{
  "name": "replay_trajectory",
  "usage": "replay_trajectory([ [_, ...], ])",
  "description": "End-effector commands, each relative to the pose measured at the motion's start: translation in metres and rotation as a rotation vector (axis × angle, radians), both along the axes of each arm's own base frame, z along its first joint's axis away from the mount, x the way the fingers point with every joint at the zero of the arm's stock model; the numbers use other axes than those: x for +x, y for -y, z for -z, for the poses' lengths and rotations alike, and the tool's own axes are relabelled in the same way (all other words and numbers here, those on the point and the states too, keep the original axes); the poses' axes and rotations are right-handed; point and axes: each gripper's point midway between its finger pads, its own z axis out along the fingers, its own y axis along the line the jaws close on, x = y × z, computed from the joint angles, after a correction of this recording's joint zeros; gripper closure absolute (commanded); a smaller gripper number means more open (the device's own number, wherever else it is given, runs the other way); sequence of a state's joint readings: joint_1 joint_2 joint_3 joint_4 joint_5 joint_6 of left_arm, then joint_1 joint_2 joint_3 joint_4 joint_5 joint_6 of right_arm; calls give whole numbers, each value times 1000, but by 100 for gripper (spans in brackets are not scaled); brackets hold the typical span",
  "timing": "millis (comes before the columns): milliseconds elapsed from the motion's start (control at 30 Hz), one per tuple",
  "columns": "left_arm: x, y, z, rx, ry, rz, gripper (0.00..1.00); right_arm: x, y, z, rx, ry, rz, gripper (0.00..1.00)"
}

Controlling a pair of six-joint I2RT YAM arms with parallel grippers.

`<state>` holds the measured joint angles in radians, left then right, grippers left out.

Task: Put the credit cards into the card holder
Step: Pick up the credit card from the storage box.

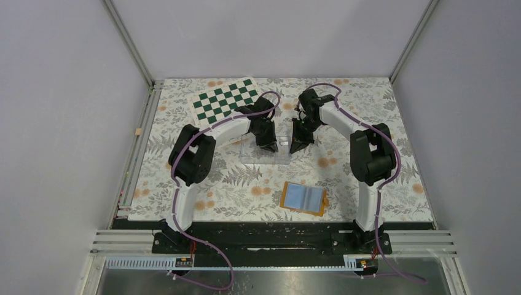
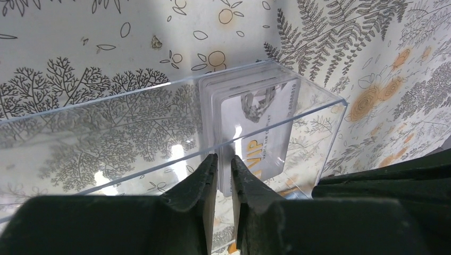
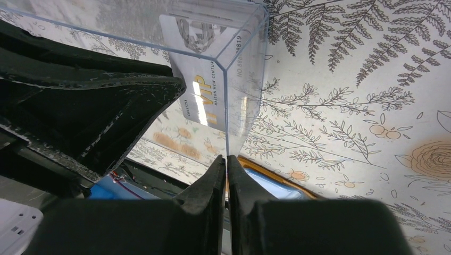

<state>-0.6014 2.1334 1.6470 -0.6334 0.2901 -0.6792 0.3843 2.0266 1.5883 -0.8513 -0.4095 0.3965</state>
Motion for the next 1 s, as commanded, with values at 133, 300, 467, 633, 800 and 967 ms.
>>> replay_trajectory([
  [133,2,14,-5,-38,15,20,90,-7,1,7,-7,-31,-22,91],
  [300,4,16,-11,-40,36,21,97,-8,1,9,-6,-34,-26,92],
  [467,5,20,-20,-52,53,25,100,-9,1,10,-8,-37,-26,93],
  [633,3,24,-22,-60,52,34,100,-9,1,10,-7,-40,-26,93],
  [800,2,27,-27,-65,65,42,100,-10,1,12,-9,-44,-26,93],
  [967,1,24,-29,-31,78,50,100,-11,2,13,-12,-48,-28,94],
])
